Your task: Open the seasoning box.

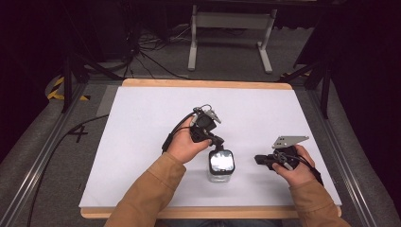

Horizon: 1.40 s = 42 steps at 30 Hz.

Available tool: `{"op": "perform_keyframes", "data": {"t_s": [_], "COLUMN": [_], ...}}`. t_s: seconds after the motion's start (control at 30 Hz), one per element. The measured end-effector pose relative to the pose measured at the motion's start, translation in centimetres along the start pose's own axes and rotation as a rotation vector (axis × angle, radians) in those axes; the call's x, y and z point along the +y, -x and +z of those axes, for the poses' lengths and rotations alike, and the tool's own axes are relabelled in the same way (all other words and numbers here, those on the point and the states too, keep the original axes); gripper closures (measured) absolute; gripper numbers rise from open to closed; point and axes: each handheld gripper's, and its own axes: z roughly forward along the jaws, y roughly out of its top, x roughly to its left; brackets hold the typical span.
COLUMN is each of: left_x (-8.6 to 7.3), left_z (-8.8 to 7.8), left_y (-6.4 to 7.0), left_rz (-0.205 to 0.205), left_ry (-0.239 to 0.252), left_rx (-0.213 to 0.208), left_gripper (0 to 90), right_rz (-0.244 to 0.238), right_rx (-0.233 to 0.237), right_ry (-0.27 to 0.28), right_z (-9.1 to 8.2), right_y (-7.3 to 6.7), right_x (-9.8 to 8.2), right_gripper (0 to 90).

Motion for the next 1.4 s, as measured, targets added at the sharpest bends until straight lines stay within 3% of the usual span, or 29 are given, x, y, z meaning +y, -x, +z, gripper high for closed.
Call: {"op": "perform_keyframes", "data": {"t_s": [0.3,0.43,0.63,0.73,0.9,1.07,1.4], "left_x": [0.0,0.0,0.1,0.1,0.1,0.1,0.1], "left_z": [0.0,0.0,0.0,0.0,0.1,0.1,0.1], "left_y": [-0.1,-0.1,-0.1,0.0,0.0,0.0,-0.1], "left_rz": [-0.002,0.0,-0.001,-0.008,0.004,0.001,0.006], "left_ry": [-0.002,-0.004,-0.01,-0.011,-0.006,-0.006,-0.007], "left_rx": [-0.002,0.0,0.002,0.005,0.005,0.008,0.004], "left_gripper": [89.6,89.7,89.8,89.8,89.8,89.8,89.8], "right_rz": [-0.023,-0.036,-0.081,-0.112,-0.143,-0.154,-0.152], "right_rx": [0.008,0.04,0.108,0.171,0.23,0.233,0.229], "right_ry": [0.003,0.002,0.013,0.03,0.043,0.064,0.064], "right_z": [-0.1,0.0,0.0,0.0,0.1,0.2,0.7], "right_y": [-0.6,-0.9,-2.1,-3.5,-5.0,-5.8,-6.0], "right_x": [0.3,0.4,1.0,1.5,2.1,2.4,2.4], "right_gripper": [89.3,89.6,89.6,89.7,89.7,89.7,89.8]}}
